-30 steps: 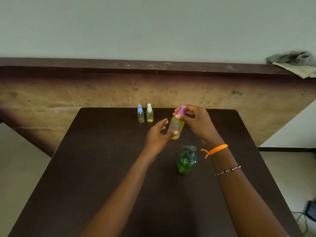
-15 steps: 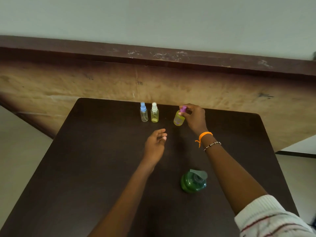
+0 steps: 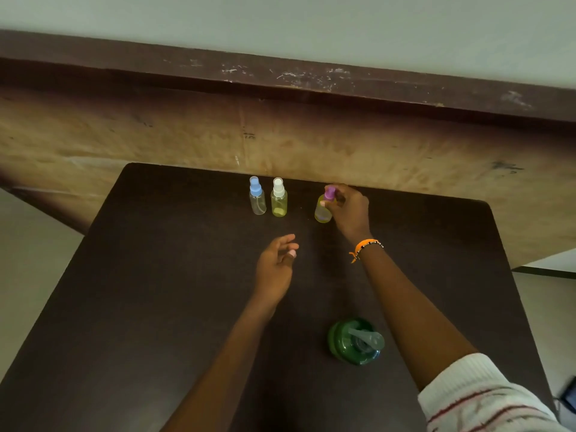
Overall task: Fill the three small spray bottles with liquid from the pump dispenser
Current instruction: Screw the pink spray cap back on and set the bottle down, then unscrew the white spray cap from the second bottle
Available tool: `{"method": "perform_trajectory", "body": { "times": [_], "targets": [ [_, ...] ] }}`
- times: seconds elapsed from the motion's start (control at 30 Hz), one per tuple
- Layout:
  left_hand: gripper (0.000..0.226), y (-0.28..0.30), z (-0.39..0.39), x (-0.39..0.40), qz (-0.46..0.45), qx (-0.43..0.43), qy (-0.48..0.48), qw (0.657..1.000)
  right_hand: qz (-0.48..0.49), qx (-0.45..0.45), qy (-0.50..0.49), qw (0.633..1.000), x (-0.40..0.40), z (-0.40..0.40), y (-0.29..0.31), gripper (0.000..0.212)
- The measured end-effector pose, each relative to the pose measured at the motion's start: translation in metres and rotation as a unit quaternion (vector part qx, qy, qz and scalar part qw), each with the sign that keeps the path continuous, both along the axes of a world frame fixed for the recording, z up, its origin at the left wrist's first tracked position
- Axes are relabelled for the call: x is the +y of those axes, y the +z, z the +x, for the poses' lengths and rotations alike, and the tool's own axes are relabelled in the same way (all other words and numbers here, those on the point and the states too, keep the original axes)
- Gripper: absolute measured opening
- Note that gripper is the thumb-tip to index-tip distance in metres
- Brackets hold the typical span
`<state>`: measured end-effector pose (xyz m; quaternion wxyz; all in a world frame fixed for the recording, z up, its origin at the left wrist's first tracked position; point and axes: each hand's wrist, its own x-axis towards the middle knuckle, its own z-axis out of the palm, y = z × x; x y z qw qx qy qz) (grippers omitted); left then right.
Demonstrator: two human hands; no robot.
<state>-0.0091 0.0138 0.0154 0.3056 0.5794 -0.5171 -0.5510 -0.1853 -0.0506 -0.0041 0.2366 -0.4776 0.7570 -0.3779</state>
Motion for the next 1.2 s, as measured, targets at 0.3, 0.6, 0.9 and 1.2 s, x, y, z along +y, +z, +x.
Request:
{"method": "perform_trajectory", "body": {
  "times": [0.3,0.6,0.9,1.2],
  "targets": [
    [0.033,0.005,0.008,0.001,-0.002,0.026,0.016,1.000,-0.155,0.096,0.102,0.978,-0.001,0.030,0.039,0.046],
    [0.034,0.007,0.028,-0.002,-0.008,0.037,0.055,0.998,0.047,0.134,0.254,0.957,-0.042,0.059,0.036,0.061],
    [0.034,0.004,0.036,-0.007,0.004,0.037,0.065,0.997,0.053,0.189,0.250,0.948,-0.050,0.065,0.013,0.038],
    [0.048,0.012,0.031,-0.012,-0.058,0.015,0.060,0.996,0.028,0.149,0.256,0.955,-0.016,0.062,0.069,0.043]
  ]
}}
